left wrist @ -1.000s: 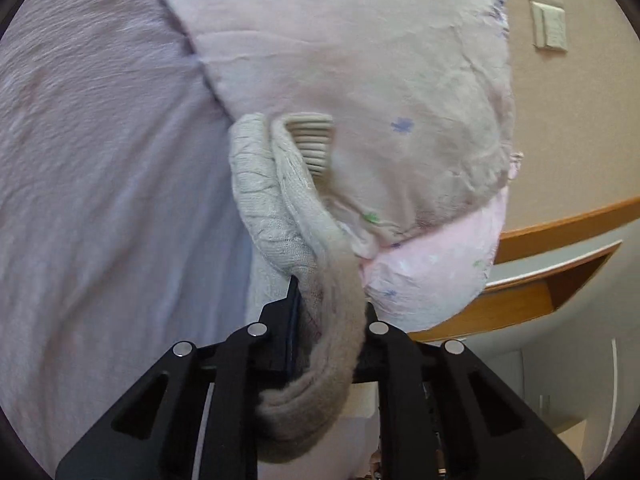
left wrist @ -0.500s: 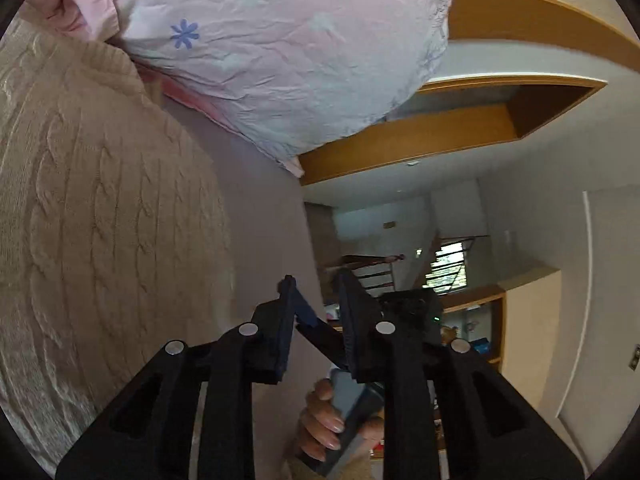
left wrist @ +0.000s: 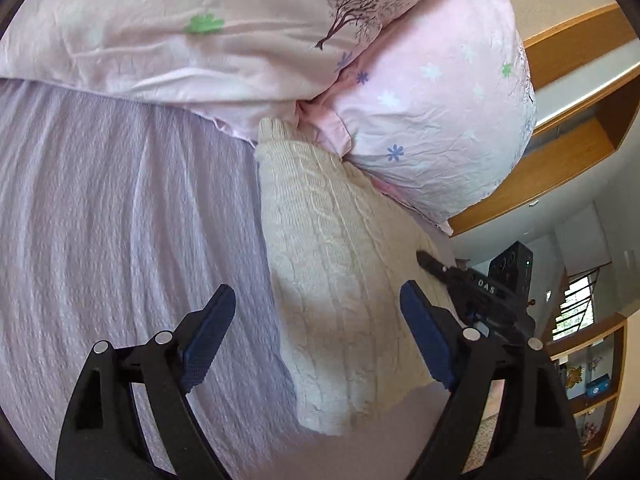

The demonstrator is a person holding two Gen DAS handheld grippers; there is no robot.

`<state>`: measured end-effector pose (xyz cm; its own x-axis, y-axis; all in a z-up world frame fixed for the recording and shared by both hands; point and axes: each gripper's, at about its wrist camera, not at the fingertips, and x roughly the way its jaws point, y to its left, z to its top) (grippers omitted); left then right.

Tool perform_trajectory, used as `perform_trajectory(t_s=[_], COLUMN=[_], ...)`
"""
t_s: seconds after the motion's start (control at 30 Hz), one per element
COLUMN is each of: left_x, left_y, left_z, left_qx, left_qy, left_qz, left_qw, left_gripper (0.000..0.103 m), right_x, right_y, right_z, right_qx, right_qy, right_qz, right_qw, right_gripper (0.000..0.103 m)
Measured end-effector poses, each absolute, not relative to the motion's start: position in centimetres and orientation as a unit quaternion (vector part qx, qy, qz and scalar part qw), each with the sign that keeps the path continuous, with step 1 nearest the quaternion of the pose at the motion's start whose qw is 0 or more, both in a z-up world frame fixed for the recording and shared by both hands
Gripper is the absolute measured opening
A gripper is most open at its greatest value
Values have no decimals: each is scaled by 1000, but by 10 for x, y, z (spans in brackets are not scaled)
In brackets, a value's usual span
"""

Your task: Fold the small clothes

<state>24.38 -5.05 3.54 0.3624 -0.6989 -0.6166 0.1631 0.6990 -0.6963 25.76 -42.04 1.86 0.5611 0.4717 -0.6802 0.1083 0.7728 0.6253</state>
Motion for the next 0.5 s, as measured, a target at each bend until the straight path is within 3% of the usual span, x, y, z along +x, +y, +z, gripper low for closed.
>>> perform_trajectory(t_s=[0.07,0.13,0.2,0.27,0.3,0.43,0.5], left_x=[245,244,242,244,246,253,254], left_y=[-58,-64,-69,-74,-77,-93,-100], left_z=[29,29,29,31,31,24,19], left_qx=[-271,-268,-273,-272,-266,-275,-287], left_qy=[493,488,480,472,472,478,482], left_qz=[-282,-284,-293,-292,-285,-274,-272], left_qw=[777,781,780,786,791,788,782], left_gripper=[85,85,85,85,85,87,88], right_x=[265,277,280,263,255,239,234], right_y=[-421,-417,-418,-427,-433,-447,-447], right_z=[34,29,15,14,14,2,-1], right_qx=[296,263,272,301,320,344,340], right_qy=[412,437,477,470,461,477,477], right_qz=[101,73,67,69,80,100,114], right_qw=[856,857,833,827,824,803,802], right_gripper=[14,15,29,85,91,91,84])
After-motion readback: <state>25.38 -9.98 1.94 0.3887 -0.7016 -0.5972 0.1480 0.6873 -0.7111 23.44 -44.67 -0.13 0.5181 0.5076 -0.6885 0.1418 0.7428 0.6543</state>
